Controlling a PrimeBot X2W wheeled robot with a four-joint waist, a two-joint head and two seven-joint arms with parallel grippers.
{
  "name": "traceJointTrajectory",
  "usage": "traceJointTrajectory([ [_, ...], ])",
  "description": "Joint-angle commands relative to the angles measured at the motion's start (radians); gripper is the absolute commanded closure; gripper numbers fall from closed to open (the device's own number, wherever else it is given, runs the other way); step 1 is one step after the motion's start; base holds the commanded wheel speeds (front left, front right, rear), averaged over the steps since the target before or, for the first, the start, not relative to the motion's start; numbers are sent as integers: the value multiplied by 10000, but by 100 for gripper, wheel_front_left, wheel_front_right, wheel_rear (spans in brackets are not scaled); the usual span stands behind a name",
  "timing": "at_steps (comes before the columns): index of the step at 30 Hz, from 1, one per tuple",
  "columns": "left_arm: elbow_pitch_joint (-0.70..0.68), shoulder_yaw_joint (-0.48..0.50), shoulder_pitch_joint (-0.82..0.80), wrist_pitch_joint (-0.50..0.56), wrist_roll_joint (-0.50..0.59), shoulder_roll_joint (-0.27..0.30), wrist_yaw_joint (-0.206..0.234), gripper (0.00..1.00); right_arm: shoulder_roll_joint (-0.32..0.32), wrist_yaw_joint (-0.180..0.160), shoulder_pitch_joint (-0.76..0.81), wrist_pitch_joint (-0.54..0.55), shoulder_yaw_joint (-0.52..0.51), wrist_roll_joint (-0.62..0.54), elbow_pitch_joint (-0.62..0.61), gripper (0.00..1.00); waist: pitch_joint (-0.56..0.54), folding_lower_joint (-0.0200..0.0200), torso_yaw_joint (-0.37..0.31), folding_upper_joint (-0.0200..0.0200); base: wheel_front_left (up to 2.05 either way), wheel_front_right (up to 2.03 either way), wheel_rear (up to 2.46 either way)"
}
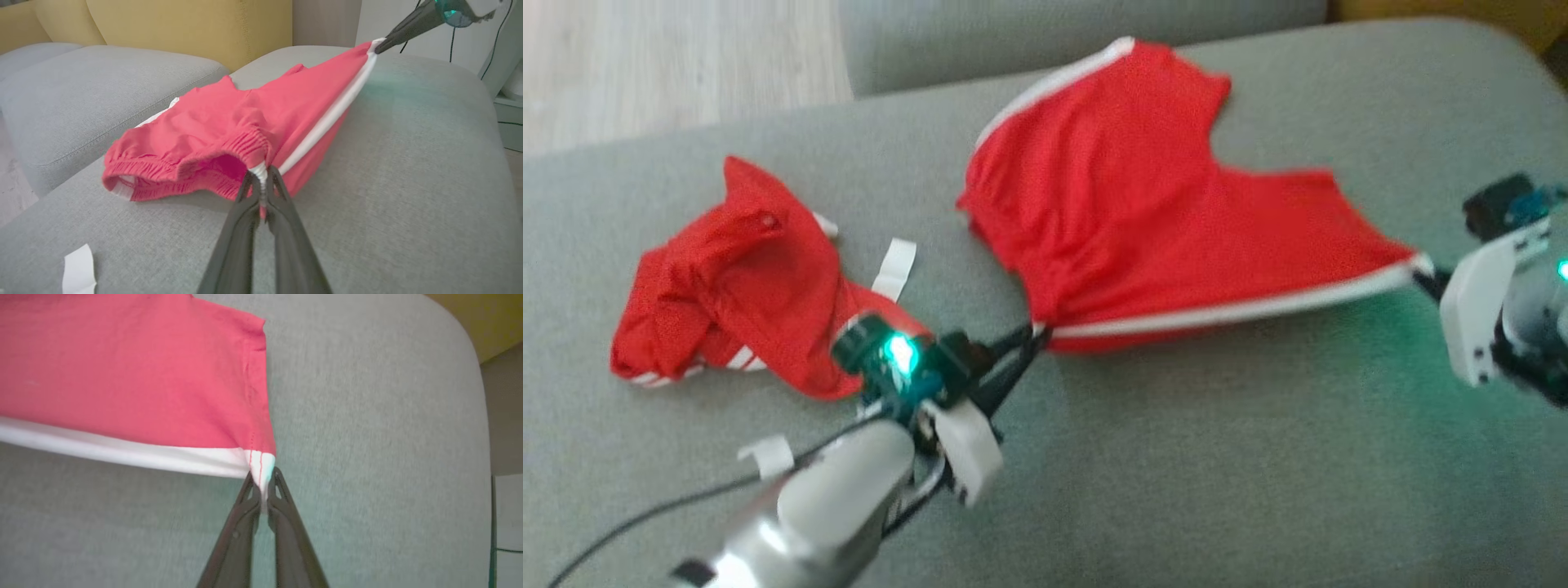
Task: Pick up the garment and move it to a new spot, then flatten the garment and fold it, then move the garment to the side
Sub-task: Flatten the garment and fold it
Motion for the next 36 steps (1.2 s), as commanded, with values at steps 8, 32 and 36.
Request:
traceJointTrajectory([
  [8,-2323,228,1099,916,-570,1008,786,100,-2046,-9,849,1339,760,1159,-2356,100,-934,3,-347,-1,0,0,0],
  [32,-2281,1134,-1870,1326,86,547,1570,100,-130,-9,-2520,-1787,-2572,-1583,-388,100,2320,3,1497,-1,0,0,0],
  [36,-1580,1121,-2401,1136,175,1,1556,100,284,-9,-3254,-2164,-2517,-1995,521,100,2753,3,1854,-1,0,0,0],
])
